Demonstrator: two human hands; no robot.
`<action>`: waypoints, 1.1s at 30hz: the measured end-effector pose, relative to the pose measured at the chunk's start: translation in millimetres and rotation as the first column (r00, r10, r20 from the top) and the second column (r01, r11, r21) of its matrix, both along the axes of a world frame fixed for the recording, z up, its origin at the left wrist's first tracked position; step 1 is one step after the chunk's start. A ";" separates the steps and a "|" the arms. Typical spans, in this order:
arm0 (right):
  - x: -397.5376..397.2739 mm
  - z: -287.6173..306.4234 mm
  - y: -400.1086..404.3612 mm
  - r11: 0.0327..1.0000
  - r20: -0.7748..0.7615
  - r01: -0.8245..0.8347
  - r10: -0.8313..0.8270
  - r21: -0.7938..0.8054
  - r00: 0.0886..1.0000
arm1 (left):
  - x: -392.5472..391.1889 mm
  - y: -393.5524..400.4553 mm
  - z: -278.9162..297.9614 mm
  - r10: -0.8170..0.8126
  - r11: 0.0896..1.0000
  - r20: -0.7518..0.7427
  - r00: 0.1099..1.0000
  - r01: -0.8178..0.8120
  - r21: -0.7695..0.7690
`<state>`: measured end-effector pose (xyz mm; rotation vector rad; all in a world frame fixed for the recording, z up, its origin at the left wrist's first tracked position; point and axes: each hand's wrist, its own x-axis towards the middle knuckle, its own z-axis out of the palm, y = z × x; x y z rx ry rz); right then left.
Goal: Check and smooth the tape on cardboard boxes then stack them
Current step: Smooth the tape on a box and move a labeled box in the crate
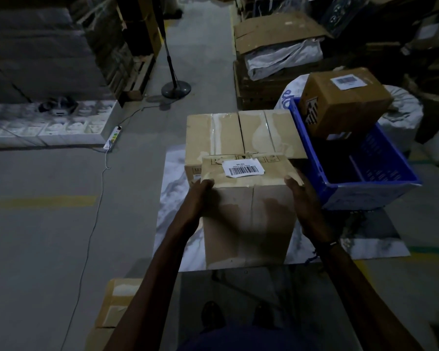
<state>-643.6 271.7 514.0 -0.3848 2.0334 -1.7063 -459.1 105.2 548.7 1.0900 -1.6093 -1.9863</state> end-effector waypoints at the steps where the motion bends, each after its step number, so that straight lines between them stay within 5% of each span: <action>1: 1.1 4.6 3.0 0.999 -0.061 -0.031 0.031 0.009 0.998 | 2.4 -0.5 -1.9 -0.010 0.999 -0.029 1.000 0.009 -0.041; 12: -8.9 92.0 62.8 0.969 -0.300 -0.239 0.246 0.061 0.922 | 4.6 18.4 61.7 -0.154 0.951 -0.035 0.988 0.138 -0.278; 24: -119.4 175.5 139.5 0.967 -0.564 -0.217 0.107 -0.131 0.819 | -95.2 102.7 144.2 -0.156 0.853 -0.104 0.982 0.081 -0.515; 33: -228.9 214.9 178.8 0.970 -0.571 -0.149 0.014 -0.190 0.821 | -218.8 140.5 172.1 -0.225 0.809 -0.178 0.958 0.082 -0.583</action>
